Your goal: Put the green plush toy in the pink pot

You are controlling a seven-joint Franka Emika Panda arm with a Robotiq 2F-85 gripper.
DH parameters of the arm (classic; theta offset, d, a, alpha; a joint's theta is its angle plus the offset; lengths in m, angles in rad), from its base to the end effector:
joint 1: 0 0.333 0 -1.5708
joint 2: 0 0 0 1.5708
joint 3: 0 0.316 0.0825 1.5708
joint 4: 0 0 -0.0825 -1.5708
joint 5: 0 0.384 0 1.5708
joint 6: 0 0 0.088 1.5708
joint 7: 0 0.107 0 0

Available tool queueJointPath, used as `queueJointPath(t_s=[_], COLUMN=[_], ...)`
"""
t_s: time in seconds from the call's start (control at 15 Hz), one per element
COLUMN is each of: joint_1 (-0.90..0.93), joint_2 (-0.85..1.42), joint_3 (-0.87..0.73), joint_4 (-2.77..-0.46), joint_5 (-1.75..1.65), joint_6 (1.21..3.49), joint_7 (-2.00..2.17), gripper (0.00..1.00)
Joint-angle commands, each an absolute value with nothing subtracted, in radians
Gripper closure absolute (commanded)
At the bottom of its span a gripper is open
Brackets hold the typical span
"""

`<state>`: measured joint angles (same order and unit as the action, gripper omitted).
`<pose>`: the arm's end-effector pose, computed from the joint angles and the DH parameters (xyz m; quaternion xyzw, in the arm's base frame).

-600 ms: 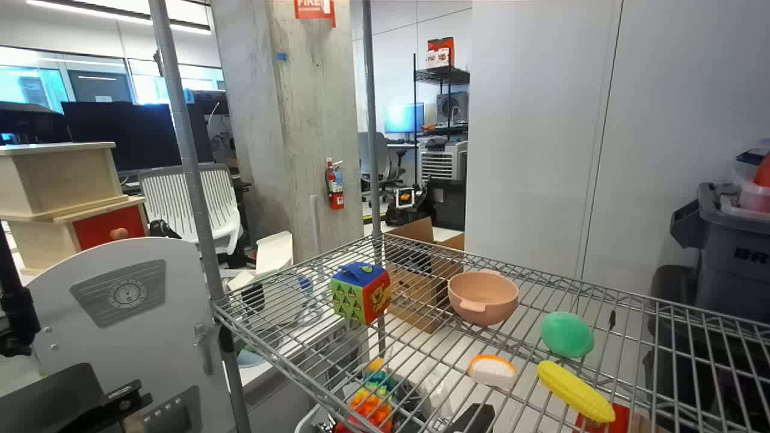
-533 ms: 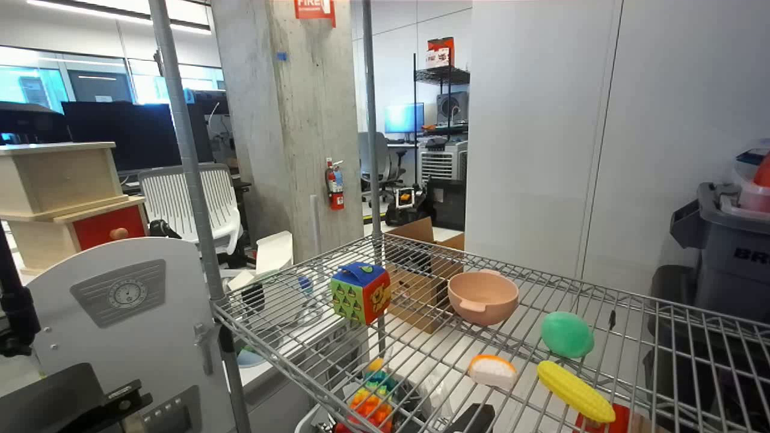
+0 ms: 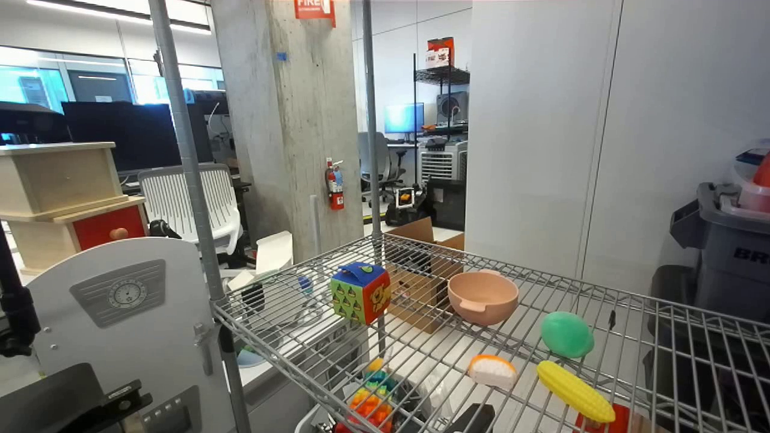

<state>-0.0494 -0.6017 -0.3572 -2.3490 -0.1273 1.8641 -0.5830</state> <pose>0.3473 -0.1812 0.5409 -0.9900 -0.1284 -0.0569 0.0138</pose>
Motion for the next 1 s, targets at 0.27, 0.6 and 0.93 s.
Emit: queueJointPath(t_s=[0.27, 0.6, 0.93], joint_1=[-0.067, -0.05, -0.005], joint_2=[-0.597, -0.473, -0.178], joint_3=[-0.343, -0.359, -0.388], joint_4=[-2.347, -2.303, -2.141], joint_5=[-0.117, -0.109, -0.034], joint_6=[1.862, 1.914, 1.959], joint_7=[-0.592, -0.596, -0.627], gripper=[0.0, 0.0, 0.0])
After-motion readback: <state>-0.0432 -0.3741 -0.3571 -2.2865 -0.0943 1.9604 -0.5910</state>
